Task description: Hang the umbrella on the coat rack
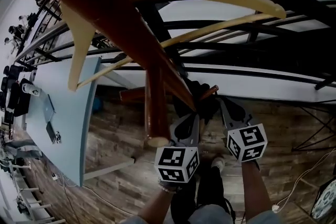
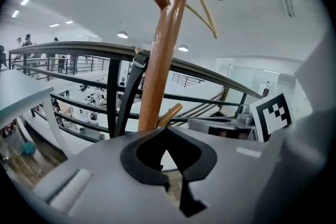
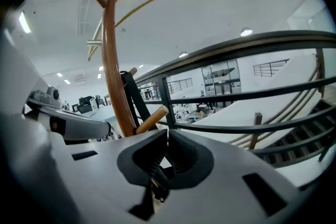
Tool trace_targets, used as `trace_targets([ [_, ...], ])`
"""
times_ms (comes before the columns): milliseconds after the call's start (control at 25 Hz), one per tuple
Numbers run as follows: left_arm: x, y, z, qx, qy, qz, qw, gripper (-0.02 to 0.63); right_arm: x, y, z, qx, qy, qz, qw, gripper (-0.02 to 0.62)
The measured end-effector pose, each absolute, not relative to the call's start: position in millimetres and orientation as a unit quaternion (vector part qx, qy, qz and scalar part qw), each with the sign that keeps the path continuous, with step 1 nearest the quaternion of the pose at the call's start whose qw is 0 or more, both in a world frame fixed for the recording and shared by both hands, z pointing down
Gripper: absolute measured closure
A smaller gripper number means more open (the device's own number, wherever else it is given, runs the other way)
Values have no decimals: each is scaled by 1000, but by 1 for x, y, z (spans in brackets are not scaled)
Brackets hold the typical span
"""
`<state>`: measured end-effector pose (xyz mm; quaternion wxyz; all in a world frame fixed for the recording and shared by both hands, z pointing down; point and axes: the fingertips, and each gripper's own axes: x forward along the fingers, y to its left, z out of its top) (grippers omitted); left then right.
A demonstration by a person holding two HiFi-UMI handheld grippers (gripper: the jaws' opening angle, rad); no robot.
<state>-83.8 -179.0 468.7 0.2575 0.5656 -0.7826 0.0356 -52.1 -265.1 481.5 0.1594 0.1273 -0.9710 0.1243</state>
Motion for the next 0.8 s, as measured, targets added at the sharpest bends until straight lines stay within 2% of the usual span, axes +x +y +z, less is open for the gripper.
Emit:
trace_targets([
  [400,-84,-162,393,589,-781,-7,208,601,-33,-240,404,148,-974,118,125,594],
  [800,-68,-138,324,649,-743,-5,162,601,-20,-219,328,169,-976,111,80,594],
])
